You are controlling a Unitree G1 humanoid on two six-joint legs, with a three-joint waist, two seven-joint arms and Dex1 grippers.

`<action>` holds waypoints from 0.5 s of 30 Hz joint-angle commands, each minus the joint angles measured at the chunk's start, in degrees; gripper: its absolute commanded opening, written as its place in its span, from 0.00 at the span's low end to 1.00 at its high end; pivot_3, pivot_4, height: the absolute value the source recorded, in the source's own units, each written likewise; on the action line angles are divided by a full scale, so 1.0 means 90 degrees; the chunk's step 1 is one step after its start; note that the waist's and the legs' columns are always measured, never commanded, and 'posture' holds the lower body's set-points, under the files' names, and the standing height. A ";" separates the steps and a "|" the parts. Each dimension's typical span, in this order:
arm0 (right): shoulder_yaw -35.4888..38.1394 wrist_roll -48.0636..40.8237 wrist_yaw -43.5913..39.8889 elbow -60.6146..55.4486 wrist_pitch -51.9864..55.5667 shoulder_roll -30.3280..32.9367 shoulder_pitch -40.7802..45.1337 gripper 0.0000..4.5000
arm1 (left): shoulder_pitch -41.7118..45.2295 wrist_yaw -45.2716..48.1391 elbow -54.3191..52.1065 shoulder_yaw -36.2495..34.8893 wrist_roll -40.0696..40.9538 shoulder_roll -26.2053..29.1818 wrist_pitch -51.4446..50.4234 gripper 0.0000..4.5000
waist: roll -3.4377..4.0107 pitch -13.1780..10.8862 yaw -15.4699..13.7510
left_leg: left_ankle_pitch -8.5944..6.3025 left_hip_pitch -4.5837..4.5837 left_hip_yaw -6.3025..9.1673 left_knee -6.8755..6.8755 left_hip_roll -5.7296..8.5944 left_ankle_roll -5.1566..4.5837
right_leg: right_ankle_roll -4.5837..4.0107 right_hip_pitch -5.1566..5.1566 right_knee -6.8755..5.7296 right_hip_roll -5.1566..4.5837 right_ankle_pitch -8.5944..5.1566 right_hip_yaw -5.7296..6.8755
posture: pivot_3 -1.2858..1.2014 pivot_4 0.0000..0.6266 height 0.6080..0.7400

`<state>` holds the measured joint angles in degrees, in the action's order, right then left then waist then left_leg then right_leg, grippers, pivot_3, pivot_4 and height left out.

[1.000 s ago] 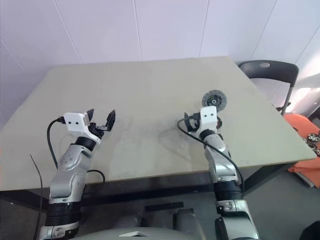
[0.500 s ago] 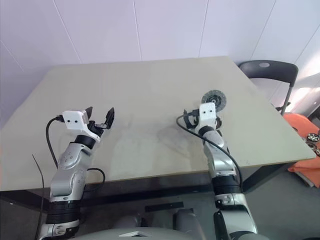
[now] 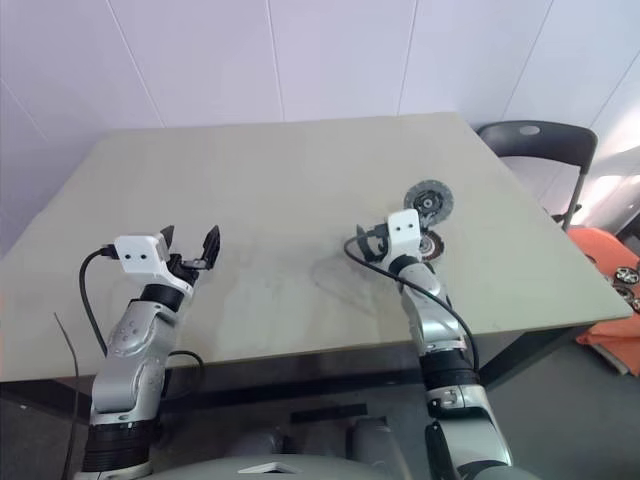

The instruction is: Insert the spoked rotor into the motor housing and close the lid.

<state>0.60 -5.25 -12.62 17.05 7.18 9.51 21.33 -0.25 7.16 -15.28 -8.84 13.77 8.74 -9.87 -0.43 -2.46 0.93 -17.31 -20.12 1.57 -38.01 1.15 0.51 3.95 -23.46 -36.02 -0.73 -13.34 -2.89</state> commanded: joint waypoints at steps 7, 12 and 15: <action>0.0003 0.0014 -0.0192 -0.0164 -0.0053 0.0085 0.0241 0.99 | 0.0084 -0.0218 -0.0276 -0.0090 -0.0001 -0.0152 0.0071 0.99 | 0.0000 0.0000 0.0000 | 0.0000 0.0005 -0.0001 0.0000 0.0000 0.0000 | -0.0001 0.0004 0.0000 0.0000 -0.0001 0.0000 | 0.52 0.00 1.00; 0.0081 0.0023 -0.0235 0.0063 -0.0093 0.0185 0.0460 0.99 | 0.0056 -0.0266 -0.0137 -0.0122 -0.0020 -0.0250 0.0214 0.99 | 0.0000 0.0000 0.0005 | 0.0000 0.0007 -0.0002 -0.0001 0.0000 0.0000 | -0.0001 0.0004 -0.0001 0.0001 -0.0001 0.0000 | 0.52 0.00 1.00; 0.0036 0.0028 -0.0348 0.0291 -0.0163 0.0211 0.0662 0.99 | 0.0060 -0.0343 -0.0156 -0.0127 -0.0062 -0.0334 0.0323 0.99 | 0.0000 0.0000 0.0003 | 0.0000 0.0007 -0.0001 0.0000 0.0000 0.0000 | -0.0001 0.0004 -0.0001 0.0002 0.0000 0.0000 | 0.52 0.00 1.00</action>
<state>0.63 -5.24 -15.14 19.61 7.07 10.99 25.04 -0.30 4.62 -15.67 -9.41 13.64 5.91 -9.01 -0.43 -2.46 0.96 -17.31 -20.06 1.56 -38.01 1.15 0.51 3.95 -23.43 -36.02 -0.71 -13.34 -2.89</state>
